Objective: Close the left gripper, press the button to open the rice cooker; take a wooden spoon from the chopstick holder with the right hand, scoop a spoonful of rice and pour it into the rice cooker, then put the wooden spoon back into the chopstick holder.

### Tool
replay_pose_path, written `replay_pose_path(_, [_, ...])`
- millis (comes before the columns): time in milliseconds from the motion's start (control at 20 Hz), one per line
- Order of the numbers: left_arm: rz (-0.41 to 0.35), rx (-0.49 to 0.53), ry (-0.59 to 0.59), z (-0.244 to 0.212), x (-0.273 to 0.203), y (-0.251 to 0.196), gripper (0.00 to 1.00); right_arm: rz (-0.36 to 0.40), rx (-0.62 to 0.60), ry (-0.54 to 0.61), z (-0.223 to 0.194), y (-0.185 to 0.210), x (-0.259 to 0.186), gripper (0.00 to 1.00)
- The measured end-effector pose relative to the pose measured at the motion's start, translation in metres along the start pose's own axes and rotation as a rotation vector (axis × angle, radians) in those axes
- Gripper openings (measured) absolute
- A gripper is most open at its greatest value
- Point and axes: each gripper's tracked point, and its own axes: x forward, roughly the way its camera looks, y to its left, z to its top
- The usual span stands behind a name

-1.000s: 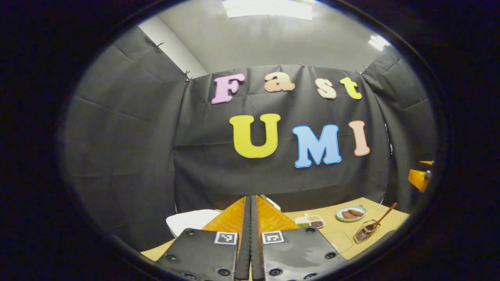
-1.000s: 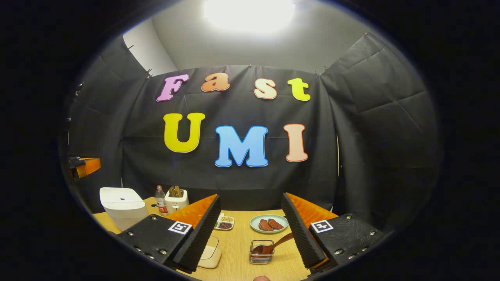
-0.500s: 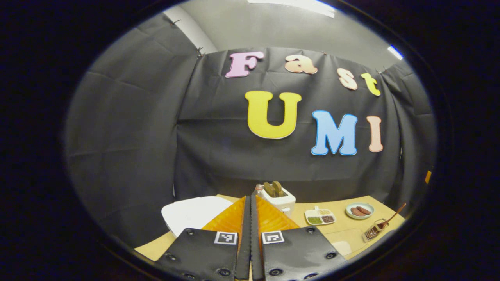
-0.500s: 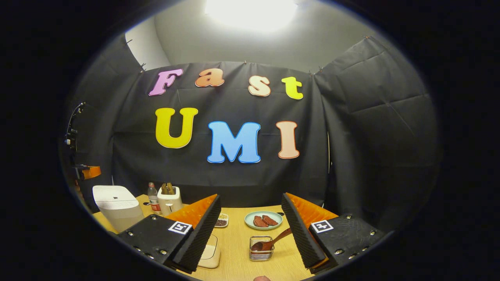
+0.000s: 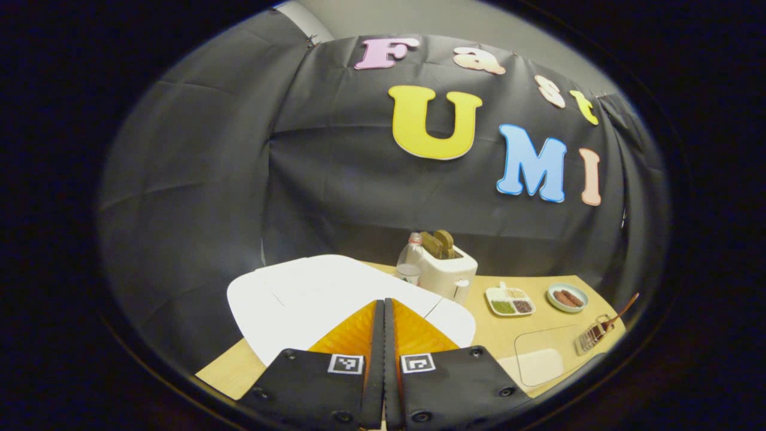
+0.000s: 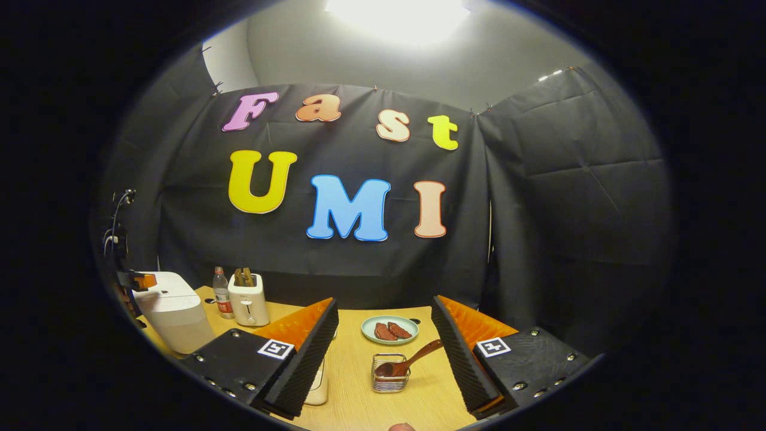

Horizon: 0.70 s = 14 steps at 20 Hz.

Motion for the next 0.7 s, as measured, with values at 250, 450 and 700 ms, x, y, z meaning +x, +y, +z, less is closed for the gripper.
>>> replay_pose_path(250, [-0.02,-0.031,0.028,-0.016,0.01,-0.001,0.1,0.011,-0.026,0.002,0.001,0.004,0.001,0.95])
replay_pose_path(450, [-0.01,-0.03,0.039,-0.014,0.012,0.0,0.09,0.024,-0.022,-0.014,0.007,0.001,0.003,0.95])
replay_pose_path(700, [0.062,0.078,-0.093,0.04,-0.006,-0.001,0.09,0.048,-0.011,-0.013,0.007,-0.007,0.009,0.95])
